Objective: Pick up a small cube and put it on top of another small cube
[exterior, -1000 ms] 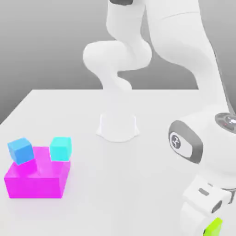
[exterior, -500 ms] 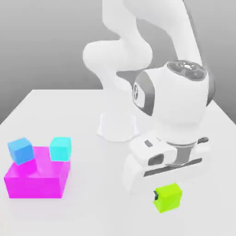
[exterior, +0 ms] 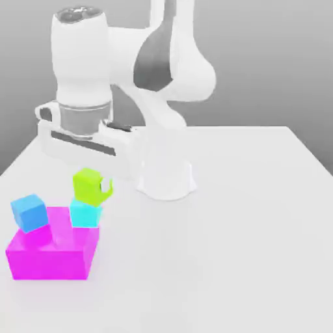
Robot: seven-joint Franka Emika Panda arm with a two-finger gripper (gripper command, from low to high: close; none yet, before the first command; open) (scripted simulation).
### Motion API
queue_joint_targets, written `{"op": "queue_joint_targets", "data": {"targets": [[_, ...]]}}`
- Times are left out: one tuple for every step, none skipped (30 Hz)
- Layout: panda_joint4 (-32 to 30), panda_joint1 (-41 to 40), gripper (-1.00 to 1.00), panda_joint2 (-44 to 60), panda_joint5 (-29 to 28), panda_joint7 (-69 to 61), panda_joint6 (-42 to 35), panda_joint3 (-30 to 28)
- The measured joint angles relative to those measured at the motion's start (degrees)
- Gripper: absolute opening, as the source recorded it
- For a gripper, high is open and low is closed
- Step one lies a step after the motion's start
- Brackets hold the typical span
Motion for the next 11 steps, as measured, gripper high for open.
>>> {"op": "queue_joint_targets", "data": {"targets": [[-1.3, -1.6, -1.0, -2.0, 0.0, 1.1, -0.7, -0.6], [-2.6, -3.1, -1.0, -3.6, 0.1, 2.0, -1.0, -1.1], [-3.5, -3.9, -1.0, -3.5, 0.1, 2.5, 0.1, -1.4], [-4.2, -4.3, -1.0, -2.4, 0.1, 2.7, 1.9, -1.7], [-4.9, -4.4, -1.0, -1.0, 0.1, 2.7, 4.0, -1.9], [-5.5, -4.5, -1.0, 0.7, 0.1, 2.7, 6.3, -2.1], [-6.1, -4.5, -1.0, 2.6, 0.0, 2.7, 8.7, -2.2], [-6.7, -4.6, -1.0, 4.4, 0.0, 2.7, 11.2, -2.3], [-7.0, -4.6, 1.0, 5.5, 0.0, 2.6, 12.6, -2.4], [-7.0, -4.6, 1.0, 5.5, 0.0, 2.6, 12.6, -2.4], [-7.0, -4.6, 1.0, 5.5, 0.0, 2.6, 12.6, -2.4]]}}
